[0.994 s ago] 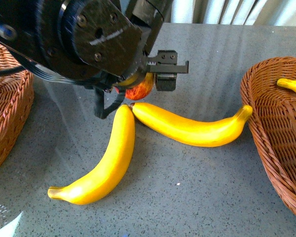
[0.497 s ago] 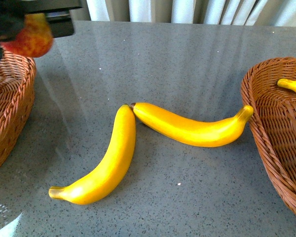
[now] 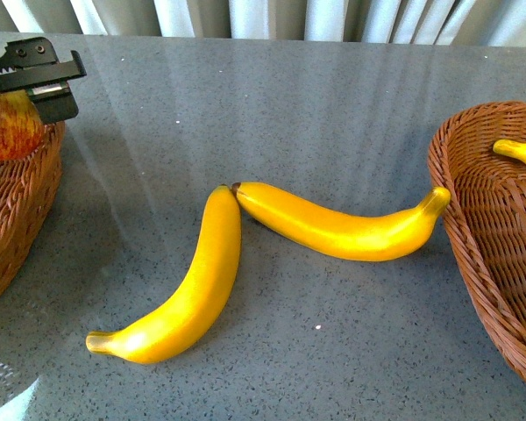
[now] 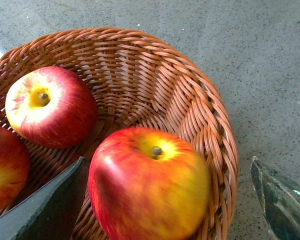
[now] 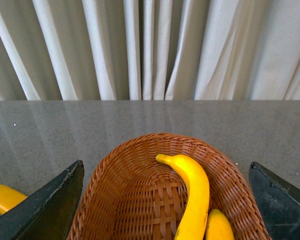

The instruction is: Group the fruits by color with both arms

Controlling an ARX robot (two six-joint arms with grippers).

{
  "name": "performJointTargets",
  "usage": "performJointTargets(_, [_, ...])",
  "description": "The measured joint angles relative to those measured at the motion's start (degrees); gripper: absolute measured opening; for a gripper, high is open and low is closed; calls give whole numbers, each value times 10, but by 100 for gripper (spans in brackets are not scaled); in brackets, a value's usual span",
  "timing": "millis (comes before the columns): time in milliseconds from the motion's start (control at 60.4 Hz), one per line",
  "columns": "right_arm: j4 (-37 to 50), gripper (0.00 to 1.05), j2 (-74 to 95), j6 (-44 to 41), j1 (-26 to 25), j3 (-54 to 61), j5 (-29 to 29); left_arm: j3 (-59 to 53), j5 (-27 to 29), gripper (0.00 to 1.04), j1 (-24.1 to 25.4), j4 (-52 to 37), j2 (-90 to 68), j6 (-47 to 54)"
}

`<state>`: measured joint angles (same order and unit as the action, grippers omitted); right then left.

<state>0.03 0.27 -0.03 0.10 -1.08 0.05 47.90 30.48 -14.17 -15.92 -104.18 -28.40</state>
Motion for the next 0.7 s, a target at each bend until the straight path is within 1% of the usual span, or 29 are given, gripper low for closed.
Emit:
performJointTargets(166, [0,96,0,0,0,0,0,-23,1,96,-1,-29,33,4])
performJointTargets(265, [0,96,0,0,0,0,0,-52,19,96,-2,-68,66,25])
performJointTargets(315, [0,96,0,0,0,0,0,-73,28,95,-1,-105,83,55])
performJointTargets(348, [0,96,0,0,0,0,0,-98,-14,91,7,-175,86,88])
performJointTargets(364, [0,96,0,0,0,0,0,-118,-55,87,13,-233,89,106])
performJointTargets(381, [0,96,0,0,0,0,0,-129,-74,85,16,-260,90,123])
performJointTargets(398, [0,96,0,0,0,0,0,-152,-109,82,22,-311,95,147])
performJointTargets(464, [0,96,0,0,0,0,1,-222,-184,71,38,-432,119,200])
performJointTargets(514, [0,96,0,0,0,0,1,-269,-223,62,52,-489,154,230])
performJointTargets(547, [0,96,0,0,0,0,1,-297,-245,55,67,-502,188,247])
performJointTargets(596, [0,96,0,0,0,0,1,-334,-250,41,90,-502,238,262])
performJointTargets(663, [0,96,0,0,0,0,0,-366,-263,23,98,-485,278,271])
performJointTargets(696, [0,96,0,0,0,0,0,-377,-265,16,100,-476,295,273])
